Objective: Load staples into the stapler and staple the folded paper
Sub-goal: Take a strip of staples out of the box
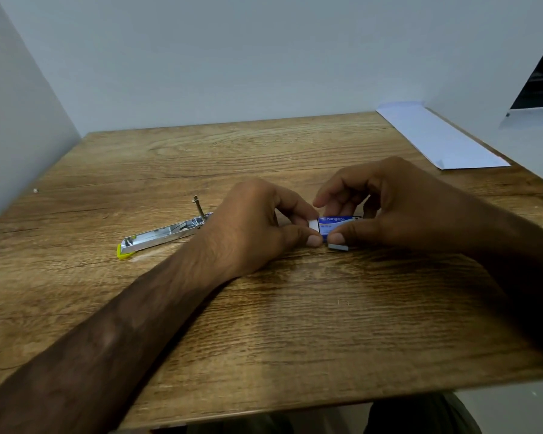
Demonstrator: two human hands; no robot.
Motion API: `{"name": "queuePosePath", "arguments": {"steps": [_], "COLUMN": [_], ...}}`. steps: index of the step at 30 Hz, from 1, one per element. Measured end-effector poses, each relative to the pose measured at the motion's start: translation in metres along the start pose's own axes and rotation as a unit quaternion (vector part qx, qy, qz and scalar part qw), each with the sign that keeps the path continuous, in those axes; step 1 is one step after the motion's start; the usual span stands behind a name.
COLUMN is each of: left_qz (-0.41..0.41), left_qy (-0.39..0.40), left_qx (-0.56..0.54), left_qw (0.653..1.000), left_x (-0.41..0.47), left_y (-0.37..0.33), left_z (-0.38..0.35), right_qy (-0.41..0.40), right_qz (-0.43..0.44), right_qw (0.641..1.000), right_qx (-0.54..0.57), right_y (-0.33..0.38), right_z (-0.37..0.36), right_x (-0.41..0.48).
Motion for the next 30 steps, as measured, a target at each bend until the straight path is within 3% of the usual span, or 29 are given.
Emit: {"name": "queuePosePath", "arguments": {"steps": [13,19,30], "left_qz": [0.019,0.021,-0.053], "left_qy": [-0.025,0.009,0.001], "left_qx": [-0.038,-0.047,0.092], "left_qw": [0.999,0.999,0.994], "left_x": [0.002,0.002,-0.006], "left_y": [0.0,0.005,-0.007], "left_z": [-0.001,0.004,0.006], "right_qy": [-0.028,-0.008,0.003], "right_qz": [-0.013,-0.017,-0.025], "right_qw": [0.999,0.999,0.999], "right_qx": [0.03,0.048,0.048], "right_y": [0.003,0.003,0.002], "right_z": [-0.002,0.001,0.001], "right_x": [0.002,0.0,-0.002]}}
Point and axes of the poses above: each hand's wrist, its own x-axis towards the middle knuckle, its own z-axis out of the back of the hand, y = z × x, the point moved 5 cm from there along x, towards the middle knuckle, and after that the axes turned 6 degrees about y, right-handed, at the moved point
